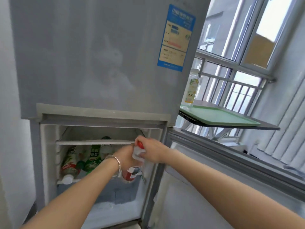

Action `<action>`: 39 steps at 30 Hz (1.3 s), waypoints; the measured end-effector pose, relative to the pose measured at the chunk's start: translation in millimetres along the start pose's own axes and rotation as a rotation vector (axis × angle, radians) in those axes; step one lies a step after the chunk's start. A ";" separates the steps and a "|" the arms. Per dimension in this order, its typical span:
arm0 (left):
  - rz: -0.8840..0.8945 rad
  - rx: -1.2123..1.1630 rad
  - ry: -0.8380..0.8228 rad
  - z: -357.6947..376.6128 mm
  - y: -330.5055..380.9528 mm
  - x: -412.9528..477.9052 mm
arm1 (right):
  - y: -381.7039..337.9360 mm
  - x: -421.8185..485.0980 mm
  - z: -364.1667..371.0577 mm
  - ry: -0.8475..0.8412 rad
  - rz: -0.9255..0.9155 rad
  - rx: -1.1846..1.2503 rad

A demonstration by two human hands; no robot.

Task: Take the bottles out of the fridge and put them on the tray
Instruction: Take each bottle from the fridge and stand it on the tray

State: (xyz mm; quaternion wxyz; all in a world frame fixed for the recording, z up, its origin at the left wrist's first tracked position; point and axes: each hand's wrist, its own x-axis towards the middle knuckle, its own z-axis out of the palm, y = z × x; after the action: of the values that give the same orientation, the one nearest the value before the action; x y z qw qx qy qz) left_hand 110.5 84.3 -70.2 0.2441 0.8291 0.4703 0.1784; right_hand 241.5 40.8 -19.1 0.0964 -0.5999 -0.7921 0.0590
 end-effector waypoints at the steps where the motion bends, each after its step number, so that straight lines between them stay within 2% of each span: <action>1: 0.039 -0.004 -0.012 -5.5 9.9 -4.3 | 2.0 -4.4 -12.4 -0.006 0.052 0.050; 3: 0.088 0.005 0.001 -19.9 31.2 -12.0 | 7.1 -17.4 -36.2 0.020 0.153 0.130; 6: 0.158 0.036 0.086 -45.4 65.1 -23.9 | 27.5 -37.3 -52.8 -0.068 0.233 0.232; 10: 0.230 0.035 0.226 -74.6 115.4 -32.4 | 27.4 -70.5 -68.1 -0.178 0.243 0.458; 14: 0.302 -0.010 0.334 -89.3 165.1 -25.2 | 38.6 -85.5 -90.9 0.071 0.209 0.738; 16: 0.367 -0.049 0.386 -93.3 189.0 -18.7 | 50.8 -93.5 -112.4 0.189 0.207 0.750; 20: 0.506 -0.357 0.408 -99.7 228.7 1.4 | 75.4 -111.9 -161.3 0.363 0.217 0.742; 22: 0.486 -0.453 0.388 -94.2 244.6 18.2 | 95.5 -115.4 -181.8 0.436 0.231 0.723; 24: 0.466 -0.449 0.362 -83.6 255.7 33.9 | 116.7 -110.7 -199.0 0.494 0.244 0.695; 29: 0.497 -0.466 0.223 -49.3 282.1 75.4 | 163.9 -85.9 -221.4 0.525 0.240 0.680; 34: 0.348 -0.433 0.299 -19.6 296.2 139.9 | 222.4 -40.2 -221.1 0.539 0.289 0.658; 39: 0.257 -0.328 0.271 -7.7 298.8 188.1 | 262.4 1.7 -214.9 0.502 0.317 0.644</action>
State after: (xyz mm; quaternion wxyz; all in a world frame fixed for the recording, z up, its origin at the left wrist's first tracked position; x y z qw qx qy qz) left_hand 406.3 118.1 119.7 0.2856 0.7998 0.3542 0.3915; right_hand 535.5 109.4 135.6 0.4578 -0.6490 -0.5835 0.1696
